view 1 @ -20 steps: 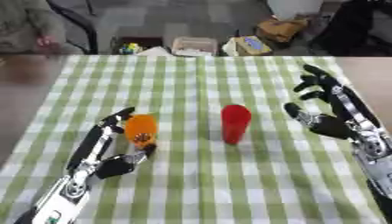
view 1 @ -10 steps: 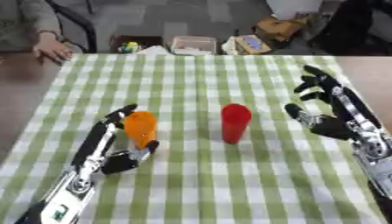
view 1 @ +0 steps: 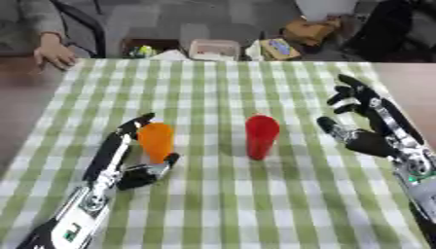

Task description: Pour the contents of one cup into another cup.

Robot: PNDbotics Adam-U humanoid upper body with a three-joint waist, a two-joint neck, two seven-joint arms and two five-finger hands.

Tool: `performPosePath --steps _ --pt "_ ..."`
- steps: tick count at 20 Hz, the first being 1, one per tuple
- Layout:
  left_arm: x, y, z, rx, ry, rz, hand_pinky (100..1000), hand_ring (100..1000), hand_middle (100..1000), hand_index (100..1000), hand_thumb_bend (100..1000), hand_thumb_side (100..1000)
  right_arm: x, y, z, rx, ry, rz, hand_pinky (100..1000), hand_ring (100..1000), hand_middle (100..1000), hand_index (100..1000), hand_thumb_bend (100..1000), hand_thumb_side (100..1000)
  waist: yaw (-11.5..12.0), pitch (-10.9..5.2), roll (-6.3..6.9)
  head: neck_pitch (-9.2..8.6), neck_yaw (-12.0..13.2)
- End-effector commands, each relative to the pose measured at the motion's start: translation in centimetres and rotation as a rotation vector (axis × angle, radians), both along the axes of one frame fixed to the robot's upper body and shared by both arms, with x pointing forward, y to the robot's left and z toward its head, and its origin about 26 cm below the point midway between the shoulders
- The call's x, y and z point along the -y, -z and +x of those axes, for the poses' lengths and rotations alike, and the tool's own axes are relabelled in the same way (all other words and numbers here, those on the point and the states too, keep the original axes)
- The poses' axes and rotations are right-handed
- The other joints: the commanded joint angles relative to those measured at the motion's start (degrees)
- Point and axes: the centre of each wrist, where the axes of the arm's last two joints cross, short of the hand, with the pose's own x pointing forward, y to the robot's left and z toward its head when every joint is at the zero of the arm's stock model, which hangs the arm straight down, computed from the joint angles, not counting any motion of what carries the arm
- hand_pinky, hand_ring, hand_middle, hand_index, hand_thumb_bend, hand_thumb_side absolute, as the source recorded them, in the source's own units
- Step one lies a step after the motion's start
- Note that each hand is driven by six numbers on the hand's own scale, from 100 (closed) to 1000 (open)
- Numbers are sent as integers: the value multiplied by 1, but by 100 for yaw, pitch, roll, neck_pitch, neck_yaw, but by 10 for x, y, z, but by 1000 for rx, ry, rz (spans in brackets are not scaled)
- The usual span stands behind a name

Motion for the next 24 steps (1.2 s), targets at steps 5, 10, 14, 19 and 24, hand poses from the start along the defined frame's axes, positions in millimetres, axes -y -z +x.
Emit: performPosePath --steps 5,10,14,19,24 --pt "6 -8 8 27 26 8 711 901 673 940 488 479 1 -9 1 26 -9 -11 696 949 639 1000 454 468 -34 -68 -22 -55 30" --pt "9 -7 10 24 36 4 631 826 554 901 435 454 1 -10 2 28 -12 -10 697 950 637 1000 452 470 -64 -54 -44 -68 41" --pt "10 -5 11 17 40 -19 569 764 466 843 389 427 1 -10 2 29 -14 -11 698 950 637 1000 451 470 -93 -40 -63 -73 48" --pt "9 -1 12 -6 32 -68 469 656 349 751 298 402 1 -10 2 28 -14 -10 698 950 636 1000 449 472 -124 -26 -74 -76 52" --pt "9 4 13 -26 11 -126 348 539 223 641 175 363 1 -9 2 27 -15 -10 697 951 634 1000 445 474 -136 -22 -73 -68 52"
